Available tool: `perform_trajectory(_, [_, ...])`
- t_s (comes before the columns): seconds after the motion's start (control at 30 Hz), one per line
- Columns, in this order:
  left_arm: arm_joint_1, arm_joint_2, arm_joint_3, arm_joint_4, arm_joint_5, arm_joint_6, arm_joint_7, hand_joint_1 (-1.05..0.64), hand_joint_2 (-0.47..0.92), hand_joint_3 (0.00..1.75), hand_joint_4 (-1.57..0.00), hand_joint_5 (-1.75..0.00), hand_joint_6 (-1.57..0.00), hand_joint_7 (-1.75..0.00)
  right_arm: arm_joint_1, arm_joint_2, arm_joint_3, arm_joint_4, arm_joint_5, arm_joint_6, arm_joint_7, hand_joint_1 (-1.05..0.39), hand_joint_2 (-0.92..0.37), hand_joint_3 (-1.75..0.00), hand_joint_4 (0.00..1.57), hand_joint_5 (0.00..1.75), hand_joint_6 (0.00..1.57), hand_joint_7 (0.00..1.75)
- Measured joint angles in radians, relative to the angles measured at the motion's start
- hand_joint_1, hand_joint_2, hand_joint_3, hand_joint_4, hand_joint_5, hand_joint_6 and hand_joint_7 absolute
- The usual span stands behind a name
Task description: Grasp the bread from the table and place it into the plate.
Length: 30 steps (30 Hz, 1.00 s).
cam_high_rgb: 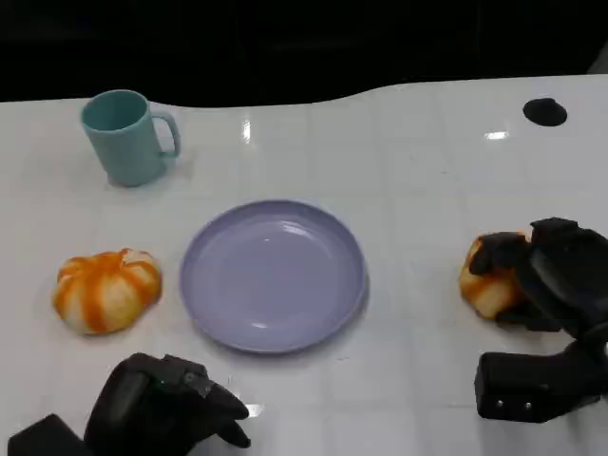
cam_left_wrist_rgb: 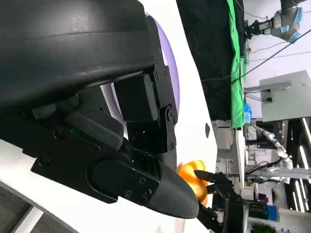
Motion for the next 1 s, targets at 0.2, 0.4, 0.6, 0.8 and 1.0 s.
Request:
perform_trajectory(0.2, [0.0, -0.001, 0.0, -0.001, 0.0, 0.0, 0.0, -1.05, 0.91, 0.0, -1.44, -0.66, -1.57, -0.23, -0.004, 0.0, -0.004, -0.001, 0.01, -0.061, -0.073, 0.06, -0.8, -0.06, 0.99, 1.75, 0.89, 1.5])
perform_trajectory(0.4, [0.001, -0.001, -0.001, -0.011, 0.0, 0.0, 0.0, -1.05, 0.91, 0.0, -1.45, -0.66, -1.57, -0.23, 0.008, 0.006, -0.042, -0.08, 0.1, -0.12, -0.06, 0.08, -0.24, -1.25, 1.02, 1.75, 0.87, 1.57])
perform_trajectory(0.6, [0.006, -0.001, -0.001, -0.018, 0.0, 0.0, 0.0, -1.05, 0.91, 0.0, -1.44, -0.66, -1.57, -0.23, 0.084, 0.049, -0.088, -0.251, 0.264, -0.159, 0.124, 0.1, -0.25, -1.36, 0.98, 1.75, 0.78, 1.72])
perform_trajectory(0.8, [0.009, -0.001, -0.001, -0.019, 0.0, 0.001, 0.0, -1.05, 0.91, 0.0, -1.45, -0.65, -1.57, -0.23, 0.131, 0.116, -0.105, -0.395, 0.366, -0.146, 0.299, 0.1, -0.25, -1.44, 0.96, 1.75, 0.74, 1.74])
perform_trajectory(1.0, [0.009, -0.001, -0.001, -0.018, 0.0, 0.001, 0.0, -1.05, 0.91, 0.0, -1.45, -0.65, -1.57, -0.23, 0.114, 0.188, -0.107, -0.387, 0.367, -0.151, 0.335, 0.05, -0.18, -1.52, 0.99, 1.75, 0.76, 1.74])
